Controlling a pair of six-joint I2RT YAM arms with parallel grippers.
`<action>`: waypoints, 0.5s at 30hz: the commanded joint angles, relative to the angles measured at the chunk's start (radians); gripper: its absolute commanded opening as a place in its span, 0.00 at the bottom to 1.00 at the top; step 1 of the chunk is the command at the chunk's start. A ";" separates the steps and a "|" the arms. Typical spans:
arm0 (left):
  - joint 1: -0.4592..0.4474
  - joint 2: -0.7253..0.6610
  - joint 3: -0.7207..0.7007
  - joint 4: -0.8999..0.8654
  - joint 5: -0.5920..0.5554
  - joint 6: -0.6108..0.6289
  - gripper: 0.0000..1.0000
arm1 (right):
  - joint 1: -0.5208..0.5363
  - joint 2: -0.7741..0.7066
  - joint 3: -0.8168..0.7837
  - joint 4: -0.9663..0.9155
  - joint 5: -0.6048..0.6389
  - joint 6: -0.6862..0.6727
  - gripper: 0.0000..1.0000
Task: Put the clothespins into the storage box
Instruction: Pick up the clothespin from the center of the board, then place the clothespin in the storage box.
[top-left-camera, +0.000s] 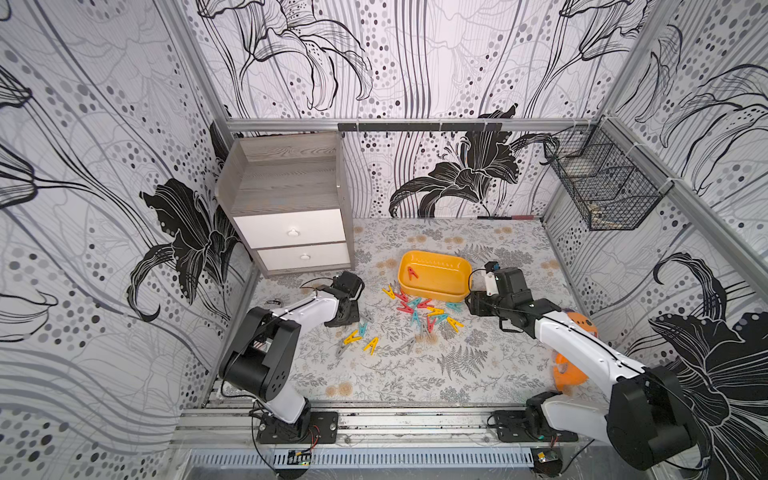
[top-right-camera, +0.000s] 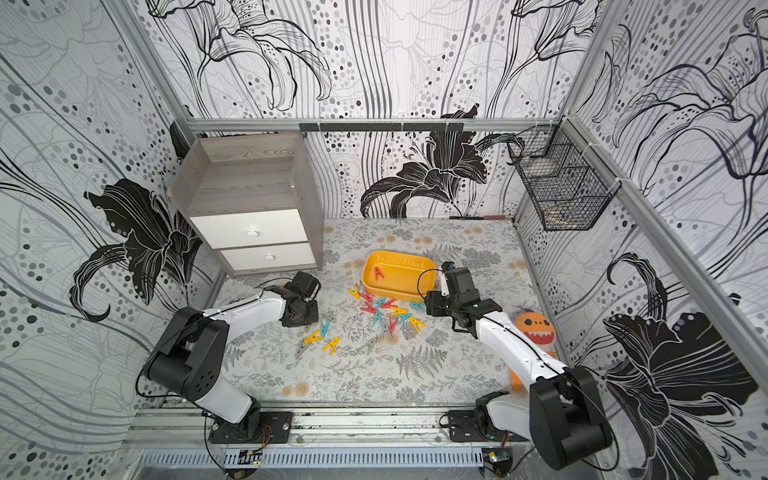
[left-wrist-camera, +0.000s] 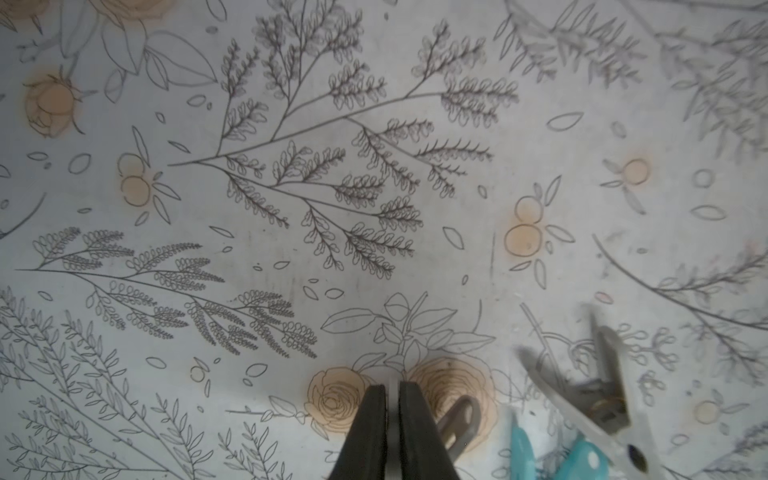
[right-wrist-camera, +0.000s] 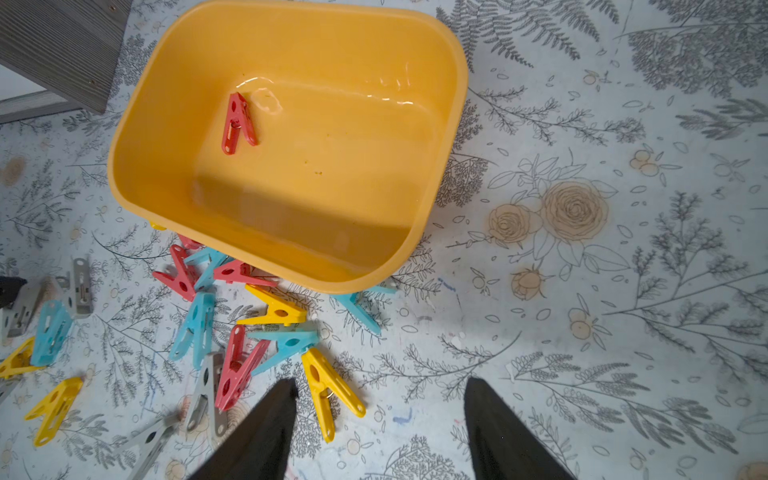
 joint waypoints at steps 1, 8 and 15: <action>0.002 -0.057 0.103 0.002 0.022 0.007 0.11 | 0.006 -0.012 -0.002 -0.020 0.018 0.011 0.69; -0.095 -0.003 0.356 -0.029 0.039 -0.014 0.11 | 0.006 0.001 0.016 -0.017 0.040 0.016 0.69; -0.244 0.264 0.688 -0.019 0.075 -0.044 0.11 | 0.006 0.044 0.075 -0.016 0.105 0.020 0.69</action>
